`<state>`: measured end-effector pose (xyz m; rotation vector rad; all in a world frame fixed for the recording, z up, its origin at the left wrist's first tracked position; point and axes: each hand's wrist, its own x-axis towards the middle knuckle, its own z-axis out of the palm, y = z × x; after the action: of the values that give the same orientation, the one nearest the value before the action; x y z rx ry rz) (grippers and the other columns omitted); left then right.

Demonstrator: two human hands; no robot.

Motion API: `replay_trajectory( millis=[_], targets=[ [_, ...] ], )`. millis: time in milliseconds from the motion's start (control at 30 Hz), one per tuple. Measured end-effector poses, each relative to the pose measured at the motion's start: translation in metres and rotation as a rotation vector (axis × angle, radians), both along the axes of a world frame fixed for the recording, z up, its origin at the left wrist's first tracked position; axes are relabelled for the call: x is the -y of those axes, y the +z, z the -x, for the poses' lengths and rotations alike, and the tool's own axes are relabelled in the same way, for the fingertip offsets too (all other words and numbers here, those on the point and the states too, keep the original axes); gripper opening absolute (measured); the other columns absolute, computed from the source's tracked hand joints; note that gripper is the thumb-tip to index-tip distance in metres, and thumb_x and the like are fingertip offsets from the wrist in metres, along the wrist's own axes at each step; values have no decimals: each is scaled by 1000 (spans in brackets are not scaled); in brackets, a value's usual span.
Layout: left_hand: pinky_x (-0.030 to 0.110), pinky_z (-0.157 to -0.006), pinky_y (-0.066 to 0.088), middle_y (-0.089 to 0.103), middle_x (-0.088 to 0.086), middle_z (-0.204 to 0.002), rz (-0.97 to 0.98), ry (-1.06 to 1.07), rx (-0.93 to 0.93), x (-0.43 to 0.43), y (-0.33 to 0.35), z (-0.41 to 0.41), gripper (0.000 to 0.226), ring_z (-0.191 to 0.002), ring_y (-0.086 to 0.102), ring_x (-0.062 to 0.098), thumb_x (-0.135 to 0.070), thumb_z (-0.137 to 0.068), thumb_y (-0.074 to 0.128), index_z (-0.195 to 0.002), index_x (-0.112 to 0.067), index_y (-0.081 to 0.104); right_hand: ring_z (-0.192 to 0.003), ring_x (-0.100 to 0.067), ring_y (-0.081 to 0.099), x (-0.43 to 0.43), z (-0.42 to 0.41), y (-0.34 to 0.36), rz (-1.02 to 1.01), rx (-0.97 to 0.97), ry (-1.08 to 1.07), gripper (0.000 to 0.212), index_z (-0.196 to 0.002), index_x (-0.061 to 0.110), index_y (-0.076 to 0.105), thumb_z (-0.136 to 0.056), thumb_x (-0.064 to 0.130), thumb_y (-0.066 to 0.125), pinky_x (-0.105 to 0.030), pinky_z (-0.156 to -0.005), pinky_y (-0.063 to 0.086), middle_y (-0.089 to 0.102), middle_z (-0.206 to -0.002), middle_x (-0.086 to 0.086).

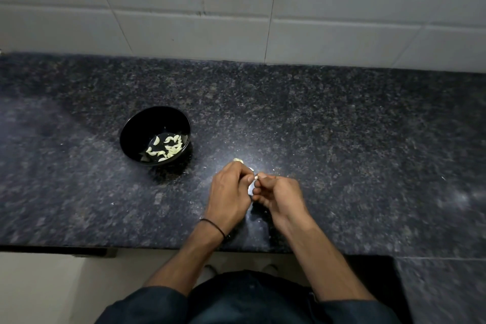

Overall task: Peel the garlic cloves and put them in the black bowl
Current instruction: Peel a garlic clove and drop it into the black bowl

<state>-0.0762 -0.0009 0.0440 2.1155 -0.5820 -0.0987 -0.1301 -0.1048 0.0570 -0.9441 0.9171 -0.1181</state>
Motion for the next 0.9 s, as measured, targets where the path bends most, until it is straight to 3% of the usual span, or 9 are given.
replay_trajectory(
  millis=[67,133,200,300,433,567,767,833,900],
  targets=[
    [23,-67,42,65,-3,-81,-14,-18,65,0,0,-1,9,-74,57,10,-3,-88,64,-83,-11,65,-57,-16,57,0,-1,1,-93,17,-37,16,-85,-3,68,-94,-4,55,-26,-57,51,62,-66,-9],
    [17,-65,40,65,-6,-77,8,6,-5,0,-1,-1,10,-72,56,4,-4,-88,65,-81,-11,66,-57,-16,58,0,0,-1,-47,28,-33,14,-87,-3,67,-94,-5,55,-27,-58,50,63,-68,-10],
    [11,-63,39,65,-10,-71,53,79,-205,1,1,-1,12,-67,57,0,-10,-90,66,-78,-13,67,-60,-17,58,1,3,-4,150,24,18,11,-89,-1,68,-94,0,59,-30,-59,49,65,-71,-11],
    [17,-49,39,56,-2,-61,263,130,-671,3,2,-2,27,-51,46,8,-14,-96,63,-69,-12,62,-65,-13,61,5,6,-6,466,28,111,8,-87,4,70,-93,6,65,-29,-60,52,68,-71,-6],
    [15,-42,27,52,-3,-59,398,92,-962,1,5,-2,29,-50,35,6,-12,-98,59,-69,-13,61,-65,-12,60,7,6,-7,486,63,129,7,-88,5,70,-93,6,66,-26,-62,51,68,-70,-5],
    [15,-48,36,58,-1,-61,325,148,-793,4,2,-3,22,-54,45,8,-4,-95,63,-74,-10,64,-58,-14,56,4,3,-6,192,53,38,7,-91,-1,69,-93,0,63,-27,-56,46,64,-71,-13],
    [28,-64,36,59,-2,-81,-128,-40,48,4,9,1,11,-75,53,16,-7,-88,61,-81,-13,55,-47,-12,50,0,-5,-5,-413,33,-151,13,-84,-2,63,-93,-3,54,-19,-41,40,57,-61,-8],
    [26,-63,31,57,1,-83,-160,-72,136,4,8,1,11,-74,51,17,-7,-89,60,-82,-13,53,-45,-11,50,-1,-7,-5,-403,27,-169,13,-84,-1,62,-94,-3,54,-19,-40,40,56,-62,-8],
    [21,-61,31,58,-5,-78,-120,-34,25,4,4,-2,15,-71,51,12,-10,-90,61,-79,-16,54,-47,-10,48,-2,-6,-7,-161,-4,-115,13,-85,1,64,-95,-2,56,-22,-42,38,56,-63,-7]
  ],
)
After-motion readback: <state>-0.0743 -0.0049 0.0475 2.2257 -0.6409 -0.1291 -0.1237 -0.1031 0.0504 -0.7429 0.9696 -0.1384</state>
